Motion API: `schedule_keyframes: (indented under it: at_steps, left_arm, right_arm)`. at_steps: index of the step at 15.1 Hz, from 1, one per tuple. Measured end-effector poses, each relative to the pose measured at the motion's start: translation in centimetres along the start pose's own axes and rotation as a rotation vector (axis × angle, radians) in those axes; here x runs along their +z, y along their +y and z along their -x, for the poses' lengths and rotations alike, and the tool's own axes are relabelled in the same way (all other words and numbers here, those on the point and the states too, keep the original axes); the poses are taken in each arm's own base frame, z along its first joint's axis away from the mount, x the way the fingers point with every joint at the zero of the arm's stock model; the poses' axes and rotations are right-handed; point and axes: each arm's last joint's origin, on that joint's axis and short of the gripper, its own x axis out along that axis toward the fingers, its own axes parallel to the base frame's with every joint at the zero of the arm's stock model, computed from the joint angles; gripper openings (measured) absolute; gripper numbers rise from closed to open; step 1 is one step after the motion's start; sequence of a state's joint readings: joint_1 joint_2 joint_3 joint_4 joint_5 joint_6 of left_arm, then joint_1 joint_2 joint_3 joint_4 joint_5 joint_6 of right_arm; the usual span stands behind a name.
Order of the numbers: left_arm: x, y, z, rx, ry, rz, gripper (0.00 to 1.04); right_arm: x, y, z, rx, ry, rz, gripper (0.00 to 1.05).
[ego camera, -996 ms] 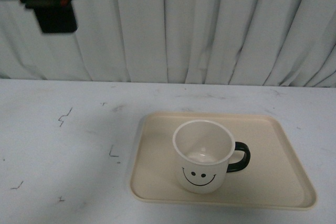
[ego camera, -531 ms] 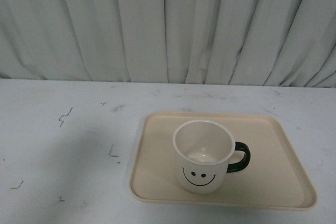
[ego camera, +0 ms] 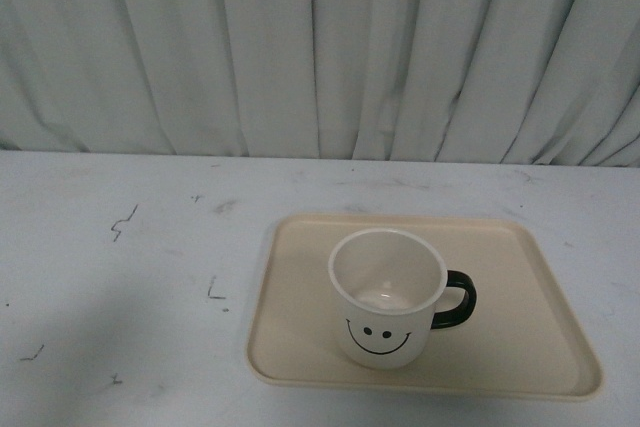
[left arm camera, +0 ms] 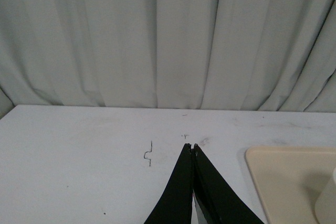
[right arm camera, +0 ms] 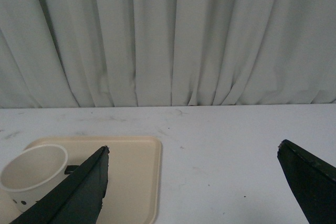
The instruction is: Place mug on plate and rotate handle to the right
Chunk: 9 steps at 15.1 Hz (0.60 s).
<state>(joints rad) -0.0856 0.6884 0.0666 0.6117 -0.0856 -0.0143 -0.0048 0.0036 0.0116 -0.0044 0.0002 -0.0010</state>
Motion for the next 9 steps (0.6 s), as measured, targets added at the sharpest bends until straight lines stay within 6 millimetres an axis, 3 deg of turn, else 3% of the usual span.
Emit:
schedule_keyframes:
  at_steps: [2,4,9]
  left_arm:
    - [-0.2,1.1,0.6,0.018,0.001,0.000,0.02]
    - [-1.1,1.0,1.1,0.000,0.002,0.000,0.02]
    - [-0.7,1.0,2.3,-0.003,-0.016,0.000,0.02]
  right_arm:
    - [0.0,0.0,0.0,0.000,0.000,0.000,0.98]
    - [0.0,0.0,0.0,0.000,0.000,0.000,0.98]
    - [0.0,0.0,0.0,0.000,0.000,0.000,0.98]
